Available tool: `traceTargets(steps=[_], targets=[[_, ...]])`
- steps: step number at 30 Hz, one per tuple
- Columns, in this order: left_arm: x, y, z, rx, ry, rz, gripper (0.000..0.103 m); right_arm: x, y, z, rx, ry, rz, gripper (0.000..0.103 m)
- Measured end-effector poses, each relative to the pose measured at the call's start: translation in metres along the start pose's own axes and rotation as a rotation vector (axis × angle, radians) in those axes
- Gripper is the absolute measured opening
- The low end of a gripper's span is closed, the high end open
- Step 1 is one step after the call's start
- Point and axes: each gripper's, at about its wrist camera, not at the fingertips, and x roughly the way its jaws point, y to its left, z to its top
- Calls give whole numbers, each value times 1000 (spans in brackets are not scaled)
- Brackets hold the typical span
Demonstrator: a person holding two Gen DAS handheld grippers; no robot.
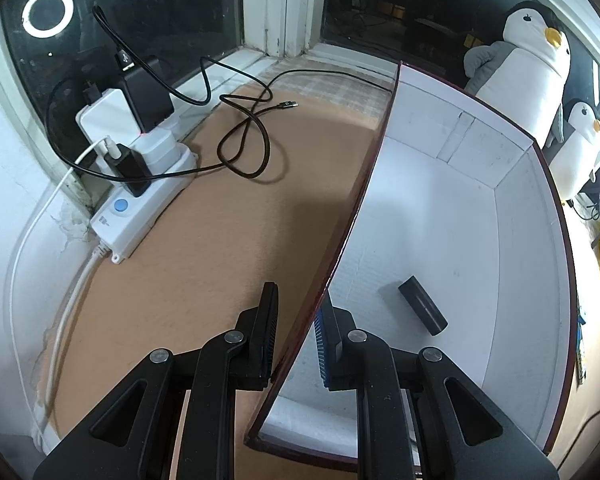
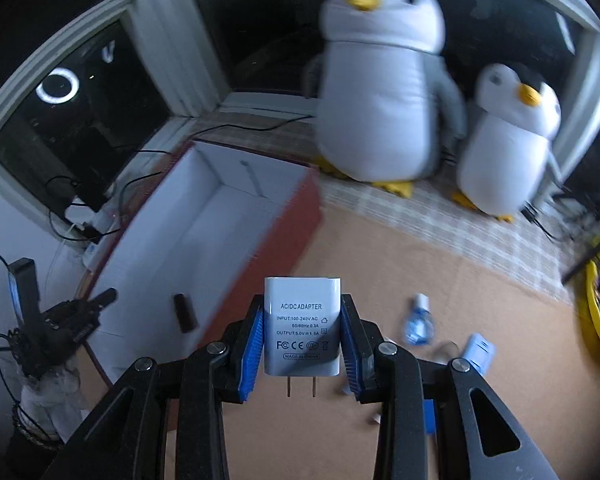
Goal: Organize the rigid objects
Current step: 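Carry the white charger over the box with the right gripper, then release the white charger into the box with the right gripper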
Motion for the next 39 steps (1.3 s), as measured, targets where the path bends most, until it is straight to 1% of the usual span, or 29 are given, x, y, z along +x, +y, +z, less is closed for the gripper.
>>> traceTargets(steps=[5, 10, 18, 27, 33, 39], targets=[[2, 4, 0, 3, -1, -10, 16, 36, 41, 19, -70, 44, 25, 32], [5, 6, 2, 2, 1, -20, 16, 70, 63, 27, -120, 96, 29, 32], [7, 7, 4, 5, 3, -29, 16, 116, 99, 29, -221, 171, -19, 32], [8, 8, 5, 13, 4, -35, 16, 154, 115, 29, -291, 251, -81, 32], [8, 8, 4, 14, 4, -36, 16, 161, 116, 26, -303, 270, -90, 32], [8, 10, 4, -3, 5, -53, 16, 166, 117, 26, -301, 267, -98, 32]])
